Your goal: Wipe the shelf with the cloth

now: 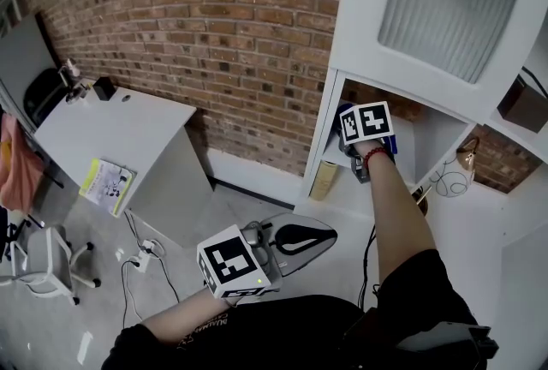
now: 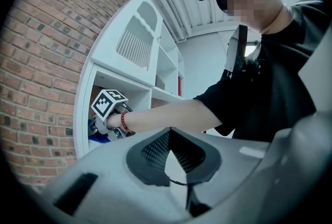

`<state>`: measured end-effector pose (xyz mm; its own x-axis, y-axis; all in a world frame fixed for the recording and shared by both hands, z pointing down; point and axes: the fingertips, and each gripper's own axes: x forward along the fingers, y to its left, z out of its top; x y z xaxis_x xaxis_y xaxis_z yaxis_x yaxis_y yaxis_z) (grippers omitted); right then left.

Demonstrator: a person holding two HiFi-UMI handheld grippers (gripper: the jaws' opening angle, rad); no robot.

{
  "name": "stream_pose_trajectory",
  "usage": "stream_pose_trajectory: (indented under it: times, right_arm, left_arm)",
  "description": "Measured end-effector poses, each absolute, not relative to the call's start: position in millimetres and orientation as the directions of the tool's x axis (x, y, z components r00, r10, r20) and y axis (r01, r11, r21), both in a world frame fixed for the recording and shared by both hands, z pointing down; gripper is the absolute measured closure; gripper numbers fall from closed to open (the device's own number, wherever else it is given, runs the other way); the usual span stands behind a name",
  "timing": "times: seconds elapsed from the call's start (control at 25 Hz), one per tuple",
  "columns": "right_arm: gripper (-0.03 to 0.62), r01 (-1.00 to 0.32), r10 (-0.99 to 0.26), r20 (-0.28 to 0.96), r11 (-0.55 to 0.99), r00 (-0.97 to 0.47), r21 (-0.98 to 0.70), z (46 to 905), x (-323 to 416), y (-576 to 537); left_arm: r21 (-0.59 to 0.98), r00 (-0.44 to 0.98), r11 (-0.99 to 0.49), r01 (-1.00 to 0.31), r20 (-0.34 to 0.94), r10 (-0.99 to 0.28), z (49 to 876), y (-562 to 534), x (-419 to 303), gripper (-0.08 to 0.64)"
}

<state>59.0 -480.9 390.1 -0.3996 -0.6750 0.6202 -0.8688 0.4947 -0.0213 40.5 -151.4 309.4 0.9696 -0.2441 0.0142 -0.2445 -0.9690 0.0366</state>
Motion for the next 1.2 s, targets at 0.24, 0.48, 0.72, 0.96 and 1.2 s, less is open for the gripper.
stream_pose_trajectory:
  times: [0.24,0.48,0.72,0.96,1.2]
  right_arm:
    - [0.552,-0.885,-0.665,0.637,0.461,-0.389,-0.059,392,79,-474]
    - [0.552,-0.91,-0.682,0.636,0.408,-0.361,-0.079,392,106,-470]
    - [0.552,-0.942,-0.719,0.629,0.328,-0.296,-0.068,391,141,-465]
    - [0.552,-0.959,-0.739,0.623,0.273,-0.257,-0.073,390,165,-457]
    - [0.552,-0.973,-0.751,0.623,0.211,-0.219,-0.087,391,179,-458]
  left_arm:
    - [0.018,0.972,-0.972,-0.236,0.013,-0.235,298,-152,50,0.56]
    - [-0.008,0.982,-0.982,-0.188,0.03,-0.188,292,-146,66,0.56]
    - [-0.019,0.989,-0.989,-0.144,0.037,-0.145,288,-141,78,0.56]
    - [-0.017,0.994,-0.994,-0.106,0.032,-0.107,284,-139,89,0.56]
    - [0.0,0.996,-0.997,-0.081,0.035,-0.081,288,-138,91,0.56]
